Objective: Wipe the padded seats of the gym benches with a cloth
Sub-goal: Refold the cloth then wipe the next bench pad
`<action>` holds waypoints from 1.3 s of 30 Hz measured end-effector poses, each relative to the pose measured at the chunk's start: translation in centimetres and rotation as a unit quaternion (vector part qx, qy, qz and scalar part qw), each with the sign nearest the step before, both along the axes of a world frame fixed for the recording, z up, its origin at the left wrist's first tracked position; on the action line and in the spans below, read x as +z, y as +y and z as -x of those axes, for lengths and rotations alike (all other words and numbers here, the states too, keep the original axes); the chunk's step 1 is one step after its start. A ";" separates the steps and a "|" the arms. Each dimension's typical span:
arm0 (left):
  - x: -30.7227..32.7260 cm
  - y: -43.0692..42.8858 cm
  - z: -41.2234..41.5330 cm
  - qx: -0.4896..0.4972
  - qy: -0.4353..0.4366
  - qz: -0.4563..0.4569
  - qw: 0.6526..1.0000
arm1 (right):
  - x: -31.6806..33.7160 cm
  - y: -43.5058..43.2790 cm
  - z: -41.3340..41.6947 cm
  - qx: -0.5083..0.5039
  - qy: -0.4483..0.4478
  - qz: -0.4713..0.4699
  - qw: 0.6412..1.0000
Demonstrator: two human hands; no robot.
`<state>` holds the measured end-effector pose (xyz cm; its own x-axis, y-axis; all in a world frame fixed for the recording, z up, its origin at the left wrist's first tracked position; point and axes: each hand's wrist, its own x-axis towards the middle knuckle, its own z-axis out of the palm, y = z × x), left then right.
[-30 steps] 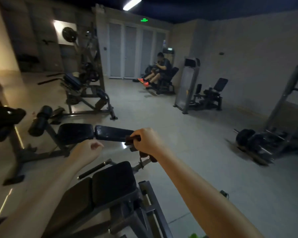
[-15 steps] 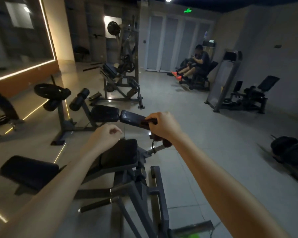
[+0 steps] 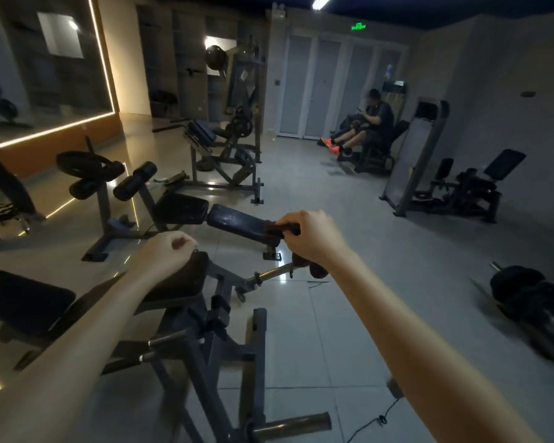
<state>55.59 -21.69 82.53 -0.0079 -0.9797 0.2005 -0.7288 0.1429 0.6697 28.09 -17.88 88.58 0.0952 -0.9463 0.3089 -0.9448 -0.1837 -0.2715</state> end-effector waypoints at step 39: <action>-2.1 -16.2 42.6 0.177 0.037 -0.013 0.983 | 2.2 -23.4 43.0 0.256 0.081 0.018 0.963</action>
